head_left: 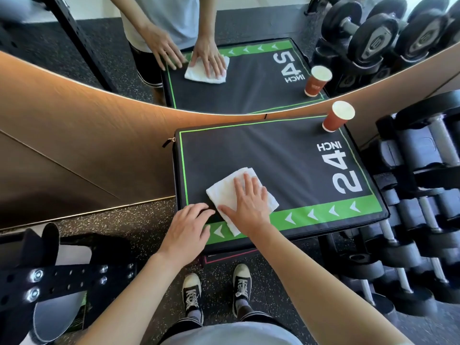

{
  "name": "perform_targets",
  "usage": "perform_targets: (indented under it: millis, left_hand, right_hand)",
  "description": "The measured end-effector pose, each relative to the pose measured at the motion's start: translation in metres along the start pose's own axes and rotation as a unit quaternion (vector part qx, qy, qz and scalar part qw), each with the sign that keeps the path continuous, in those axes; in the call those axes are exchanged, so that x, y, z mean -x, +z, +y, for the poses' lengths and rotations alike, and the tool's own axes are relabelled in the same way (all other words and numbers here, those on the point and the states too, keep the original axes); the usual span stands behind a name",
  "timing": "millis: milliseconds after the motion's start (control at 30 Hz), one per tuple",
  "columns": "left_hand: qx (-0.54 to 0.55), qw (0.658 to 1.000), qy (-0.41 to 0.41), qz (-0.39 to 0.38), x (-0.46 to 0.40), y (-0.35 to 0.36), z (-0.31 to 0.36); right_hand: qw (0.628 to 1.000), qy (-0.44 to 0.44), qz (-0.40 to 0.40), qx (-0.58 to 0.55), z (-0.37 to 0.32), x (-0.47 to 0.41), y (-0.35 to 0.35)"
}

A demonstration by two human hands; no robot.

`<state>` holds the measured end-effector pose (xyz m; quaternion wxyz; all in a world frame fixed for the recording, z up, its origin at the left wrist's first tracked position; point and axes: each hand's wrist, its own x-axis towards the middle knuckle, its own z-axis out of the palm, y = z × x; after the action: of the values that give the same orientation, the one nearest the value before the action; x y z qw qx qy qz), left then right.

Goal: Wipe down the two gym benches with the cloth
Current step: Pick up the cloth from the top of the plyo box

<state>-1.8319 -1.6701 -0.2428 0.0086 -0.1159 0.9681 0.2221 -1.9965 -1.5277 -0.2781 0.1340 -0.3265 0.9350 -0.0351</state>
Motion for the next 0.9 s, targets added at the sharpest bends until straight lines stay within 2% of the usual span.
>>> perform_targets:
  millis: [367,533,733,900]
  left_hand:
    - [-0.005,1.000,0.006,0.023,-0.004,-0.016,0.005]
    - [-0.006,0.999,0.014,0.029,-0.009,-0.018,0.011]
    - [-0.011,0.999,0.009,0.037,-0.019,-0.022,0.021]
    - [-0.017,0.999,0.006,0.034,-0.024,-0.021,0.033]
  right_hand:
    - [0.983,-0.087,0.161,-0.021,0.006,0.017,0.012]
    - [0.983,-0.104,0.150,-0.002,0.012,0.019,0.002]
    - [0.988,-0.047,0.145,0.019,0.028,0.017,-0.013]
    - [0.982,-0.098,0.161,-0.002,0.043,0.019,-0.007]
